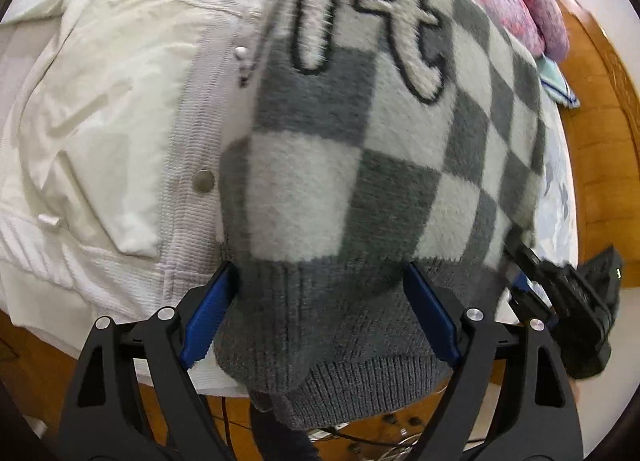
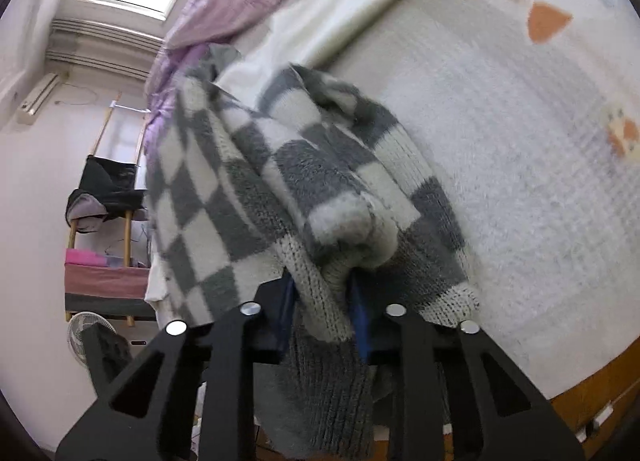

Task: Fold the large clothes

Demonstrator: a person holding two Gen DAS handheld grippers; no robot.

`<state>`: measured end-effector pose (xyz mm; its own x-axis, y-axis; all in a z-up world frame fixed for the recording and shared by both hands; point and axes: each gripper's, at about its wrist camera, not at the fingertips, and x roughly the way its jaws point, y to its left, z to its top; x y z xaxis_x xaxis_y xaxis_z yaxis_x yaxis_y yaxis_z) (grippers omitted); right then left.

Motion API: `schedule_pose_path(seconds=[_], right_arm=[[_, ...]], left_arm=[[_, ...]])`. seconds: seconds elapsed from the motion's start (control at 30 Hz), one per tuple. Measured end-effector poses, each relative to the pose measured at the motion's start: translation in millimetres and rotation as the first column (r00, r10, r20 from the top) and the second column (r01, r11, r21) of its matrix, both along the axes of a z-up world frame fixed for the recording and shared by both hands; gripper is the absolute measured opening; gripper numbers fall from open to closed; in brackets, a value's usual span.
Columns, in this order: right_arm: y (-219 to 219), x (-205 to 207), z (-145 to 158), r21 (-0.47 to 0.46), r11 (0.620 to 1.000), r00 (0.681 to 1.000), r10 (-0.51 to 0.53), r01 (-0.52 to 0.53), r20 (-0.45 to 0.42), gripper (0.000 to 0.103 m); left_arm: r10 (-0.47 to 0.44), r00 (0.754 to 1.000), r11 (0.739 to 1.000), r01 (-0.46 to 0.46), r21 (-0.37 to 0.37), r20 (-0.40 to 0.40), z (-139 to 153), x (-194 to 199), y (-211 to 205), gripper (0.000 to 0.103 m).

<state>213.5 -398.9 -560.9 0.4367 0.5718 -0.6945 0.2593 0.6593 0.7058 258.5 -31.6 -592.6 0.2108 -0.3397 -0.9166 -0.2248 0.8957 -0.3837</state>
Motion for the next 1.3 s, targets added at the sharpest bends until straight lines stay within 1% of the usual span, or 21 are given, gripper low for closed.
schedule_pose_path(seconds=[0.1, 0.17, 0.23, 0.3, 0.37, 0.5, 0.6, 0.67, 0.7, 0.73, 0.8, 0.9, 1.0, 1.03, 1.07, 1.1, 1.13, 1.17, 1.2, 1.27, 1.3], right_arm=[[-16, -16, 20, 0.005, 0.999, 0.998, -0.049, 0.049, 0.029, 0.017], [-26, -24, 21, 0.001, 0.997, 0.997, -0.071, 0.071, 0.014, 0.016], [-36, -31, 3, -0.006, 0.995, 0.994, -0.097, 0.097, -0.042, 0.016], [-42, -31, -16, 0.006, 0.993, 0.989, -0.113, 0.115, -0.099, 0.016], [-45, -28, -32, 0.016, 0.992, 0.984, -0.123, 0.126, -0.127, 0.016], [-44, -21, -35, 0.019, 0.993, 0.984, -0.113, 0.117, -0.137, 0.017], [-44, -22, -24, -0.008, 0.994, 0.985, -0.109, 0.109, -0.130, 0.017], [-42, -21, -22, -0.010, 0.995, 0.986, -0.099, 0.099, -0.136, 0.017], [-42, -20, -24, -0.015, 0.996, 0.986, -0.094, 0.093, -0.137, 0.017], [-42, -19, -26, -0.021, 0.996, 0.986, -0.089, 0.086, -0.138, 0.017], [-42, -18, -28, -0.030, 0.996, 0.986, -0.085, 0.082, -0.143, 0.017], [-39, -18, -29, -0.040, 0.995, 0.986, -0.092, 0.087, -0.137, 0.018], [-38, -19, -30, -0.051, 0.993, 0.985, -0.111, 0.105, -0.135, 0.019], [-39, -20, -30, -0.056, 0.992, 0.984, -0.118, 0.111, -0.135, 0.020], [-38, -21, -30, -0.062, 0.991, 0.983, -0.129, 0.121, -0.134, 0.021], [-36, -22, -28, -0.066, 0.990, 0.982, -0.135, 0.128, -0.132, 0.021], [-35, -24, -27, -0.077, 0.987, 0.980, -0.150, 0.140, -0.133, 0.025], [-34, -25, -27, -0.082, 0.985, 0.977, -0.163, 0.153, -0.135, 0.027], [-33, -27, -27, -0.077, 0.982, 0.975, -0.179, 0.170, -0.134, 0.030], [-33, -33, -26, -0.064, 0.974, 0.966, -0.222, 0.215, -0.134, 0.038], [-33, -36, -24, -0.057, 0.970, 0.961, -0.243, 0.238, -0.135, 0.044]], left_arm=[[0.038, 0.999, 0.999, -0.038, -0.006, 0.008, 0, -1, 8, 0.086], [0.041, 0.999, 0.999, -0.041, -0.018, 0.010, 0, 0, 9, 0.086], [0.015, 1.000, 1.000, -0.015, -0.020, 0.004, -4, 2, 3, 0.087], [-0.010, 1.000, 1.000, 0.010, 0.009, 0.003, -9, 2, -5, 0.089], [-0.013, 1.000, 1.000, 0.013, 0.020, 0.000, -11, 3, -9, 0.090], [0.006, 1.000, 1.000, -0.006, 0.025, -0.003, -12, 3, -10, 0.092], [0.058, 0.998, 0.998, -0.058, -0.006, 0.008, -2, -3, -5, 0.092], [0.107, 0.994, 0.993, -0.106, -0.049, 0.000, 0, -13, 9, 0.092], [0.106, 0.994, 0.993, -0.106, -0.056, -0.012, -3, -16, 11, 0.092], [0.094, 0.995, 0.995, -0.095, -0.042, -0.037, -9, -17, 12, 0.092], [0.082, 0.996, 0.995, -0.085, -0.062, -0.040, -17, -16, 11, 0.092], [0.099, 0.992, 0.987, -0.107, -0.122, -0.074, -33, -11, 14, 0.093], [0.120, 0.985, 0.961, -0.147, -0.234, -0.123, -51, -12, 21, 0.094], [0.110, 0.986, 0.961, -0.137, -0.240, -0.123, -52, -12, 24, 0.094], [0.087, 0.989, 0.966, -0.112, -0.234, -0.118, -51, -9, 23, 0.088], [0.068, 0.991, 0.965, -0.094, -0.244, -0.111, -48, -7, 22, 0.078], [0.048, 0.993, 0.961, -0.074, -0.266, -0.103, -43, -4, 20, 0.062], [0.032, 0.994, 0.965, -0.057, -0.254, -0.101, -39, -1, 17, 0.052], [0.003, 0.996, 0.971, -0.025, -0.236, -0.094, -34, 0, 13, 0.049], [-0.018, 0.996, 0.973, -0.003, -0.230, -0.091, -27, 1, 12, 0.035], [-0.024, 0.996, 0.973, 0.003, -0.232, -0.089, -23, 2, 11, 0.034]])
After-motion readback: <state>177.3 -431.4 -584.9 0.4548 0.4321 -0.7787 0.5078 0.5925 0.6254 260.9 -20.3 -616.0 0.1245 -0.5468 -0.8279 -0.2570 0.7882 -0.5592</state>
